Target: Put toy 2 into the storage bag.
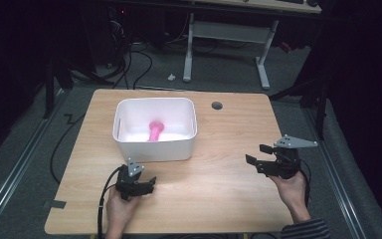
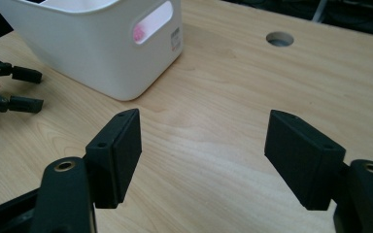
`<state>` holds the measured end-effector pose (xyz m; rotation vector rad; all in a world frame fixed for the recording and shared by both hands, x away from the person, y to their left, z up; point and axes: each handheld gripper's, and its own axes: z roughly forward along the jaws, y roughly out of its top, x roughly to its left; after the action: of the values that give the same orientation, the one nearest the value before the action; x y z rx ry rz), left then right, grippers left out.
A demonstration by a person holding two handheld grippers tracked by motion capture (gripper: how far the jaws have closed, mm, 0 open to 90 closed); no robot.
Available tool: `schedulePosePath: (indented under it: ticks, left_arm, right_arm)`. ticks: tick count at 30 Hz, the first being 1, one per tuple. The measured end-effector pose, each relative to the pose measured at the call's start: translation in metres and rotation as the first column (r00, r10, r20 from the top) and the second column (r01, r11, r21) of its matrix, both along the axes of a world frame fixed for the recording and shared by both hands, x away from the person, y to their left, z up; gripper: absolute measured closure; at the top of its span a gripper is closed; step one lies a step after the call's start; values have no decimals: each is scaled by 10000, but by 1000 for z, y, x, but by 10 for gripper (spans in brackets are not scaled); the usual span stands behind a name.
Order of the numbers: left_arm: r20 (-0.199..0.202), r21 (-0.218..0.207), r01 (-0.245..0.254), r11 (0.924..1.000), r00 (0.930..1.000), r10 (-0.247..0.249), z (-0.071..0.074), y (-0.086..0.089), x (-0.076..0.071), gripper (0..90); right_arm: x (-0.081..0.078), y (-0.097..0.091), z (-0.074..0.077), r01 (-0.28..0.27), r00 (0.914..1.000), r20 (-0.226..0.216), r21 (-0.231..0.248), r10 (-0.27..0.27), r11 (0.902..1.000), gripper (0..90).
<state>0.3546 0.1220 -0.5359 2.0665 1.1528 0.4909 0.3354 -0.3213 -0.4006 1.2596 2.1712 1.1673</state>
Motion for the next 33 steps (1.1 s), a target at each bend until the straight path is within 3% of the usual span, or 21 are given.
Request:
schedulePosePath:
  ticks: [11, 17, 25, 26, 28, 29, 30, 33]
  left_arm:
    - [2, 10, 1, 10000, 10000, -1, 0, 0, 0, 211]
    - [4, 17, 2, 10000, 10000, -2, 0, 0, 0, 210]
    - [1, 9, 3, 10000, 10000, -3, 0, 0, 0, 211]
    - [-1, 6, 3, 10000, 10000, -3, 0, 0, 0, 211]
    - [2, 13, 2, 10000, 10000, -2, 0, 0, 0, 211]
    - [2, 13, 2, 10000, 10000, -2, 0, 0, 0, 211]
    - [-2, 6, 3, 10000, 10000, -3, 0, 0, 0, 211]
    - [2, 0, -20, 10000, 10000, 20, 0, 0, 0, 212]
  right_arm:
    - [-5, -3, -47, 413, 9963, -774, 361, -384, 9985, 296]
    - [-6, 1, -65, 497, 9945, -942, 399, -458, 9980, 296]
    - [3, 5, -106, 1147, 9816, -1511, -230, -1169, 9931, 300]
    - [3, 5, -106, 1147, 9816, -1511, -230, -1169, 9931, 300]
    - [5, 8, -117, 1427, 9774, -1458, -777, -1529, 9867, 295]
    - [5, 8, -117, 1427, 9774, -1458, -777, -1529, 9867, 295]
    - [5, 11, -120, 1552, 9776, -1254, -1137, -1691, 9813, 293]
    - [5, 15, -126, 1492, 9793, -1181, -1297, -1646, 9803, 284]
